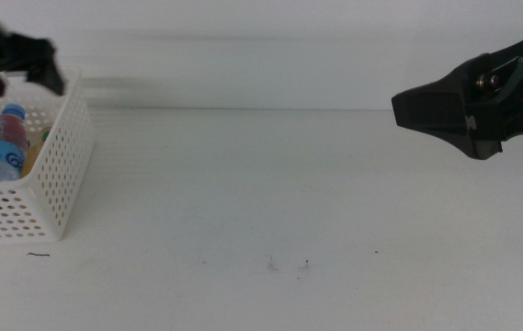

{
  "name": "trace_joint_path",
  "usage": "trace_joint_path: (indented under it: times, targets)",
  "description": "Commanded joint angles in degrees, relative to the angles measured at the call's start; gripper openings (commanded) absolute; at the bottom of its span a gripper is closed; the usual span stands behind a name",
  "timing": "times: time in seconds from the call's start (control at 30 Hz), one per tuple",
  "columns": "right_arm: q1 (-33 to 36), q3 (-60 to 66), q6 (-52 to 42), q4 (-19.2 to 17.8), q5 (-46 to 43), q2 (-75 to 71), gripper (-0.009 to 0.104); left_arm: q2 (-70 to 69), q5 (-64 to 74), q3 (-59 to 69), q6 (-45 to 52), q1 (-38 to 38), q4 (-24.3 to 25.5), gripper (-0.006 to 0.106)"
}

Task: Use arms to grab the bottles and put them into the dustbin to the left of the table.

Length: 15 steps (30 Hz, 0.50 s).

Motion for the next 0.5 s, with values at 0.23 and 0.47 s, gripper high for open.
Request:
trace_joint_path:
  times: [0.23, 0.47]
  targets:
    - [-0.5, -0.3, -0.1, -0.4, -0.3, -0.3, 0.092, -20.6, -18.4, 18.8, 0.2, -15.2, -1.6, 0.094]
    - [-0.5, -0.3, -0.1, -0.4, -0.3, -0.3, 0.092, -34.5, -26.6, 30.3, -1.6, -23.5, -1.0, 0.094]
